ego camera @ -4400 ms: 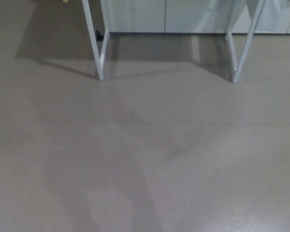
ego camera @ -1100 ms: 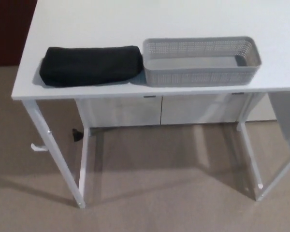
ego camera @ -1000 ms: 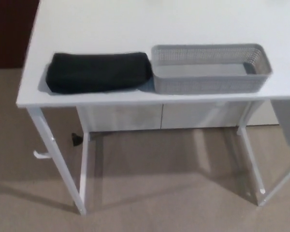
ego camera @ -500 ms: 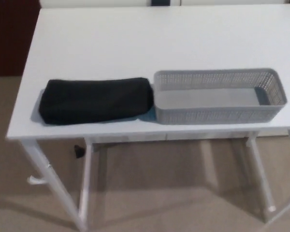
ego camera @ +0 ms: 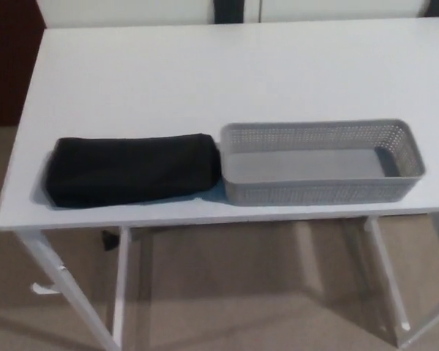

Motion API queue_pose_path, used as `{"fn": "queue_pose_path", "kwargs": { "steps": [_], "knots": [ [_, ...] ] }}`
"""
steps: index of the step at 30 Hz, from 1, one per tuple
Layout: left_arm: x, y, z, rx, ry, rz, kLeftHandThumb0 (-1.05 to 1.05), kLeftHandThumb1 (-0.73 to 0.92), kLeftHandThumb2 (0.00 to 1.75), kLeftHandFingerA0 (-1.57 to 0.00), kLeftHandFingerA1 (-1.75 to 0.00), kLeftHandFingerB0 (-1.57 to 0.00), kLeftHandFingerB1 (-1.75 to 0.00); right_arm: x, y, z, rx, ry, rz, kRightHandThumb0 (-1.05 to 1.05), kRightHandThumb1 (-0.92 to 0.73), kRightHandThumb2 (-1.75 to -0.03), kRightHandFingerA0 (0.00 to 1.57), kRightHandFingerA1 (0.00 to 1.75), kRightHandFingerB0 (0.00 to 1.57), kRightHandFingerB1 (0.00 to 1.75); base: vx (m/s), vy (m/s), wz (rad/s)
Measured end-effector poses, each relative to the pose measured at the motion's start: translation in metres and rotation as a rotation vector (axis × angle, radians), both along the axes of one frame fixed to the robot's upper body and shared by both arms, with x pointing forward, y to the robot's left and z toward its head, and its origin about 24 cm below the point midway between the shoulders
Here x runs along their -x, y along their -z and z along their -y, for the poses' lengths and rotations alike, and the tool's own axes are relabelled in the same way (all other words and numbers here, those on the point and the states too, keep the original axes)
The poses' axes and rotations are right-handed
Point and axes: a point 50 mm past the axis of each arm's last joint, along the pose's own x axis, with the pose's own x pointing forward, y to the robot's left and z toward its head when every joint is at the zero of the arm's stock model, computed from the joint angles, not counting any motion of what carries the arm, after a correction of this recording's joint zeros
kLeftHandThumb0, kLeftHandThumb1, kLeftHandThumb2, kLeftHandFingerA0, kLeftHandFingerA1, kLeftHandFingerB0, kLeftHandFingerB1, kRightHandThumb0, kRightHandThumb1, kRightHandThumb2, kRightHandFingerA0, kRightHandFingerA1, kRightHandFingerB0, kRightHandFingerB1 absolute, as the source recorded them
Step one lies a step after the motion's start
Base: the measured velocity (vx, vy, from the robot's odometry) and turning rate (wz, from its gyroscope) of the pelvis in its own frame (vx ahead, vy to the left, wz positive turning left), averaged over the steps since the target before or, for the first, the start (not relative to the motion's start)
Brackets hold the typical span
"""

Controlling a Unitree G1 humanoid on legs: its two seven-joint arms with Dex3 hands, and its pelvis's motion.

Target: The robot walk towards a table in front and pick up a black pencil case on the left hand side and put the pencil case into a small container on the right hand side

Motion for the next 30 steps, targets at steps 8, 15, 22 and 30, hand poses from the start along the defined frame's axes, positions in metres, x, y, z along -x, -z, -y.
{"fn": "queue_pose_path", "kwargs": {
  "steps": [8,15,22,30],
  "knots": [
    [0.000,0.001,0.000,-0.023,0.031,-0.020,-0.46,0.48,0.81,-0.59,-0.66,-0.35,-0.50,0.001,0.001,-0.002,-0.008,0.000,-0.004,-0.54,-0.55,-0.57,0.78,0.47,0.69,0.46,0.08,0.014,0.09],
    [-0.002,0.001,0.002,-0.052,0.071,-0.044,-0.37,0.62,0.59,-0.54,-0.47,-0.37,-0.36,0.005,0.002,-0.002,-0.006,0.000,-0.015,-0.57,-0.52,-0.59,0.77,0.48,0.67,0.45,0.00,0.000,0.00],
    [-0.009,-0.002,0.000,-0.079,0.078,-0.035,-0.33,0.56,0.57,-0.15,-0.41,0.00,-0.18,-0.001,0.002,-0.004,-0.003,-0.011,-0.003,-0.56,-0.56,-0.58,0.79,0.47,0.72,0.46,0.00,0.000,0.00],
    [-0.027,-0.021,-0.010,-0.020,-0.223,0.189,-0.56,0.31,0.64,0.00,-0.10,0.00,0.00,-0.008,0.000,-0.006,-0.002,-0.009,0.019,-0.56,-0.55,-0.57,0.80,0.46,0.72,0.45,0.00,0.000,0.00]
  ]
}}
